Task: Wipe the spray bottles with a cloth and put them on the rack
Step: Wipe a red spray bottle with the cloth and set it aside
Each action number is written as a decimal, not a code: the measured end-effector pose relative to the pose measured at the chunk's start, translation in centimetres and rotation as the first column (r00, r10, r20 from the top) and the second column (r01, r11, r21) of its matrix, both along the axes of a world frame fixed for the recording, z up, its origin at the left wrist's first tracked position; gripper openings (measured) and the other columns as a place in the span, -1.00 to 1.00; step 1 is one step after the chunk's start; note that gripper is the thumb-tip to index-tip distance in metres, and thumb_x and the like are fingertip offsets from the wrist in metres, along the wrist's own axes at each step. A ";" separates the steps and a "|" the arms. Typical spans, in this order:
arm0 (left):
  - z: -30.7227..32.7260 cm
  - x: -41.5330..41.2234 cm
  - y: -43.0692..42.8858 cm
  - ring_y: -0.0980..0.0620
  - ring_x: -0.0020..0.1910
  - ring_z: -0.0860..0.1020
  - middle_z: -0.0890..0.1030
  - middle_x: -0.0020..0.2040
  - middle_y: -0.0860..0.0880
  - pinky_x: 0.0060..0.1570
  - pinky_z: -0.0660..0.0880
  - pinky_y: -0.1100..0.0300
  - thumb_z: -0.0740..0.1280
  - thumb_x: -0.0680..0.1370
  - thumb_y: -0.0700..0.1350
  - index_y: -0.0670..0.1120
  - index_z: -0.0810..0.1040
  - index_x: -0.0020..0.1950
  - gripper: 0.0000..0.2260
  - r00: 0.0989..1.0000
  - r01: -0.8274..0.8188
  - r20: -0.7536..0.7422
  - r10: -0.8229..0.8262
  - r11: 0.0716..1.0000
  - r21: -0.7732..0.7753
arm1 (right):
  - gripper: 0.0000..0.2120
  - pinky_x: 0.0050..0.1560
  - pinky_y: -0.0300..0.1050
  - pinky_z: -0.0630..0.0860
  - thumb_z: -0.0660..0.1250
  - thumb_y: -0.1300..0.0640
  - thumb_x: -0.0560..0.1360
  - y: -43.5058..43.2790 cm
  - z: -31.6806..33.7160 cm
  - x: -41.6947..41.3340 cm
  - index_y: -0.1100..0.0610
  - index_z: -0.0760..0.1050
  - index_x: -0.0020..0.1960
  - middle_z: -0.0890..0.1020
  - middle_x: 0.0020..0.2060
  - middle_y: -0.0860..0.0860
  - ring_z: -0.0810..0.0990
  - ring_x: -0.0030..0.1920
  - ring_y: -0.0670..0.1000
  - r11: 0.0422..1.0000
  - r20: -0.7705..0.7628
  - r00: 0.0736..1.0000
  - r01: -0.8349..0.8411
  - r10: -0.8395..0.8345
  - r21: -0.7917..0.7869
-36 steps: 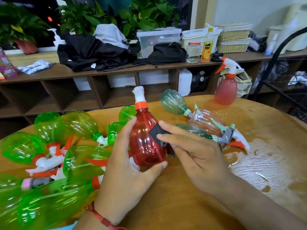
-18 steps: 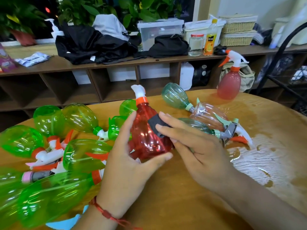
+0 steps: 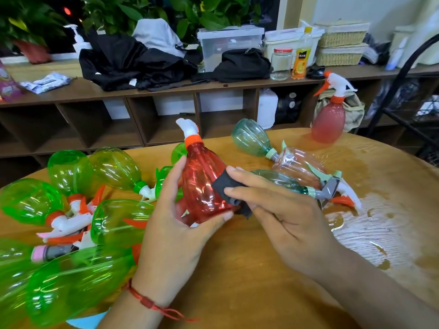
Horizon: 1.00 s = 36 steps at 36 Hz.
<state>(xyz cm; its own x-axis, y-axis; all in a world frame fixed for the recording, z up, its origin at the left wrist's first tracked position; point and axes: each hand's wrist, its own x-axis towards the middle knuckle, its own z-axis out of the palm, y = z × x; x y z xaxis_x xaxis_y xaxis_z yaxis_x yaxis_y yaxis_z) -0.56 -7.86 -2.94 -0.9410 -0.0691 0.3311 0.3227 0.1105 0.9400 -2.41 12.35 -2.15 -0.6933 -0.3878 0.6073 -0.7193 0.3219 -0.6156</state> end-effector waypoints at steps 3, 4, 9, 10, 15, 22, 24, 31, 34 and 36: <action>-0.2 0.0 -0.2 0.02 0.39 0.61 0.52 0.49 0.21 0.28 0.63 -0.03 0.68 0.32 -0.25 0.22 0.31 0.64 0.00 0.999 0.049 0.011 -0.048 0.998 -0.035 | -0.65 0.50 -0.02 0.46 0.22 0.29 0.69 0.1 -0.1 -0.2 0.11 0.61 0.40 0.52 0.50 -0.07 0.45 0.53 -0.06 0.998 0.044 0.999 0.023 -0.020 -0.055; -0.3 0.1 -0.1 0.02 0.40 0.60 0.51 0.51 0.21 0.29 0.63 -0.08 0.68 0.33 -0.24 0.26 0.32 0.63 -0.01 0.998 0.066 0.017 -0.065 0.997 -0.049 | -0.65 0.50 -0.05 0.45 0.23 0.31 0.69 0.1 -0.1 -0.3 0.12 0.61 0.40 0.53 0.50 -0.07 0.46 0.53 -0.07 0.997 0.054 0.998 0.036 -0.033 -0.072; -0.2 0.7 0.7 0.03 0.42 0.58 0.49 0.51 0.21 0.32 0.60 -0.07 0.71 0.32 -0.25 0.24 0.33 0.62 -0.01 0.990 0.137 0.023 -0.136 0.984 -0.110 | -0.64 0.55 0.00 0.41 0.23 0.33 0.71 0.4 0.2 -0.8 0.10 0.56 0.45 0.53 0.50 -0.06 0.43 0.55 -0.05 0.986 0.116 0.992 0.074 -0.057 -0.151; -0.1 1.0 0.8 0.06 0.42 0.58 0.50 0.49 0.23 0.32 0.61 -0.03 0.71 0.33 -0.26 0.21 0.32 0.62 -0.01 0.988 0.152 0.017 -0.151 0.981 -0.121 | -0.64 0.56 0.04 0.40 0.22 0.31 0.72 0.4 0.4 -0.8 0.10 0.55 0.46 0.53 0.50 -0.07 0.43 0.55 -0.05 0.983 0.131 0.990 0.077 -0.056 -0.166; 0.0 1.4 0.9 0.14 0.27 0.66 0.52 0.38 0.33 0.18 0.66 0.14 0.73 0.32 -0.26 0.20 0.28 0.56 -0.02 0.988 0.143 -0.029 -0.154 0.961 -0.234 | -0.58 0.60 0.15 0.31 0.17 0.30 0.69 0.8 0.9 -0.5 0.10 0.51 0.49 0.50 0.53 -0.09 0.38 0.58 -0.05 0.981 0.220 0.974 -0.004 0.047 -0.192; 0.2 0.9 0.1 0.25 0.43 0.49 0.44 0.46 0.34 0.26 0.51 0.40 0.72 0.30 0.06 0.24 0.22 0.65 0.03 0.993 -0.027 -0.118 -0.022 0.918 -0.397 | -0.34 0.59 0.14 0.34 0.11 0.61 0.59 1.1 0.5 -0.5 0.07 0.51 0.51 0.43 0.57 -0.06 0.33 0.61 -0.02 0.996 0.182 0.980 -0.068 0.078 -0.061; -0.1 0.6 -0.3 0.11 0.41 0.55 0.45 0.48 0.26 0.27 0.60 0.17 0.72 0.31 0.05 0.26 0.24 0.65 0.01 0.991 -0.067 -0.132 0.015 0.916 -0.397 | -0.39 0.56 -0.01 0.38 0.18 0.60 0.61 1.1 0.5 -0.5 0.08 0.54 0.47 0.46 0.55 -0.05 0.38 0.58 -0.04 0.998 0.133 0.989 -0.058 0.060 -0.022; -0.4 -0.1 -0.8 0.12 0.35 0.60 0.52 0.43 0.21 0.21 0.66 0.08 0.72 0.32 -0.22 0.23 0.31 0.59 -0.02 0.996 -0.072 -0.056 0.064 0.986 -0.149 | -0.55 0.46 -0.06 0.47 0.33 0.44 0.57 0.8 0.6 -0.5 0.07 0.65 0.36 0.54 0.48 -0.04 0.50 0.49 -0.01 0.987 -0.135 0.990 -0.012 0.033 0.158; -0.5 -0.1 -0.6 0.12 0.38 0.59 0.50 0.46 0.21 0.22 0.66 0.08 0.72 0.33 -0.23 0.30 0.27 0.61 0.02 0.999 -0.047 -0.033 0.043 0.992 -0.121 | -0.62 0.40 -0.08 0.50 0.34 0.38 0.60 0.8 0.8 -0.6 0.08 0.67 0.33 0.58 0.43 -0.04 0.54 0.44 0.01 0.988 -0.173 0.985 0.012 0.016 0.157; -0.6 0.0 -0.5 0.05 0.43 0.56 0.49 0.50 0.18 0.26 0.64 -0.02 0.71 0.35 -0.22 0.33 0.26 0.62 0.02 0.999 -0.020 -0.032 0.016 0.993 -0.115 | -0.61 0.36 -0.04 0.53 0.34 0.41 0.58 0.9 0.9 -0.6 0.12 0.66 0.32 0.62 0.37 -0.03 0.58 0.39 0.04 0.992 -0.181 0.984 0.018 0.005 0.123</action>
